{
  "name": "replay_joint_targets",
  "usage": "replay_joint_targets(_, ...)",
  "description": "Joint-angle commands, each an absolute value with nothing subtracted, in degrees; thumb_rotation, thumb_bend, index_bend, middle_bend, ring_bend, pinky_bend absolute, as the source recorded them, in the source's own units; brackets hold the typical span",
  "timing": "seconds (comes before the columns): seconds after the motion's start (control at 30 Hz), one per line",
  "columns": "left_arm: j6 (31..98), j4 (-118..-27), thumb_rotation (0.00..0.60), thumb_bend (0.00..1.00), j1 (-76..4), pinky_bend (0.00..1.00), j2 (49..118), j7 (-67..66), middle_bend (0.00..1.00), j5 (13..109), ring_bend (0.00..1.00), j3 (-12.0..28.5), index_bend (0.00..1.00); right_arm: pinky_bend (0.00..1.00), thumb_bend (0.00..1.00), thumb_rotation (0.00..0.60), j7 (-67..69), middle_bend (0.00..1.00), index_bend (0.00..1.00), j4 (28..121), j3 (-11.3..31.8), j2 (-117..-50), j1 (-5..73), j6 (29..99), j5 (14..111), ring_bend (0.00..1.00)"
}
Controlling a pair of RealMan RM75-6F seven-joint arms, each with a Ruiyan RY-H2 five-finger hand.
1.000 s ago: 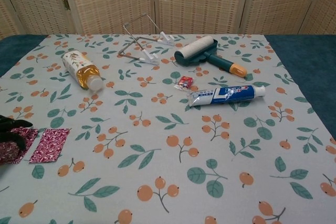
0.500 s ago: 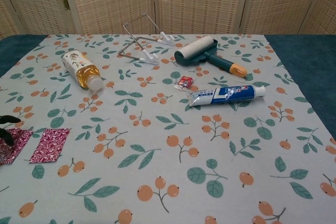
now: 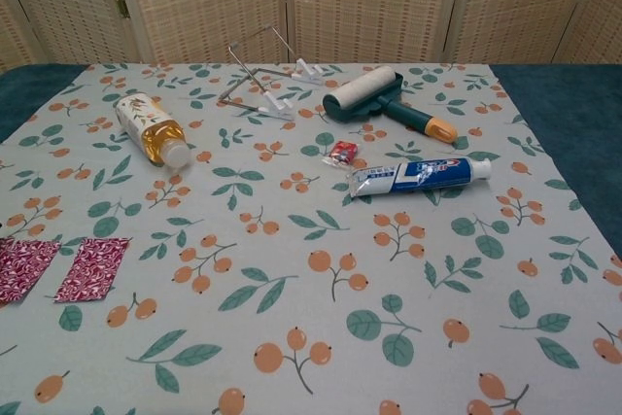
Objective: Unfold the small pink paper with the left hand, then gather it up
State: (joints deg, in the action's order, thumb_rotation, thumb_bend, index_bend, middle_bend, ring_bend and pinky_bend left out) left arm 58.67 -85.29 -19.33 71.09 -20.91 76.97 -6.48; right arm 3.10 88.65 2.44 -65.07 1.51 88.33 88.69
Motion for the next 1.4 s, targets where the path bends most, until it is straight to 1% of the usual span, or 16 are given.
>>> replay_joint_targets(0.03,58.67,-84.96,0.373,1.0,-19.04,0.0,70.58,-21.01,0.0,76.43,0.0,-6.48,0.27,0.0,0.46,0.6,3.11,0.0,0.0,88.63,2.46,-65.09,1.44,88.52,88.76,0.0)
replay_joint_targets(0.17,58.73,-84.85,0.372,1.0,-18.69,0.0,70.0,-20.97,0.0,75.45,0.0,-6.23,0.27,0.0,0.46,0.6,3.1,0.0,0.0,88.68,2.46,-65.1,1.27,88.99,89.02,0.0)
replay_joint_targets(0.33,60.45,-85.33,0.369,1.0,-18.21,0.0,69.93,-19.7,0.0,77.61,0.0,-6.3,0.26,0.0,0.46,0.6,3.22,0.0,0.0,88.59,2.35,-65.14,1.14,89.18,89.23,0.0)
replay_joint_targets(0.63,59.15,-87.03,0.371,1.0,-19.14,0.0,70.61,-20.18,0.0,79.24,0.0,-6.55,0.25,0.0,0.46,0.6,3.39,0.0,0.0,88.33,2.28,-65.25,1.11,88.99,89.19,0.0)
replay_joint_targets(0.8,58.03,-86.94,0.368,1.0,-19.73,0.0,71.32,-21.3,0.0,78.64,0.0,-6.27,0.25,0.0,0.46,0.6,3.47,0.0,0.0,88.15,2.33,-65.38,1.18,88.92,89.21,0.0)
replay_joint_targets(1.03,57.3,-86.93,0.371,1.0,-19.17,0.0,70.48,-22.94,0.0,75.99,0.0,-6.52,0.24,0.0,0.46,0.6,3.63,0.0,0.0,88.15,2.37,-65.28,0.87,89.21,88.94,0.0)
replay_joint_targets(1.4,58.58,-87.64,0.372,1.0,-18.28,0.0,69.24,-22.92,0.0,75.18,0.0,-6.43,0.24,0.0,0.46,0.6,3.65,0.0,0.0,88.2,2.5,-65.41,0.75,89.9,89.44,0.0)
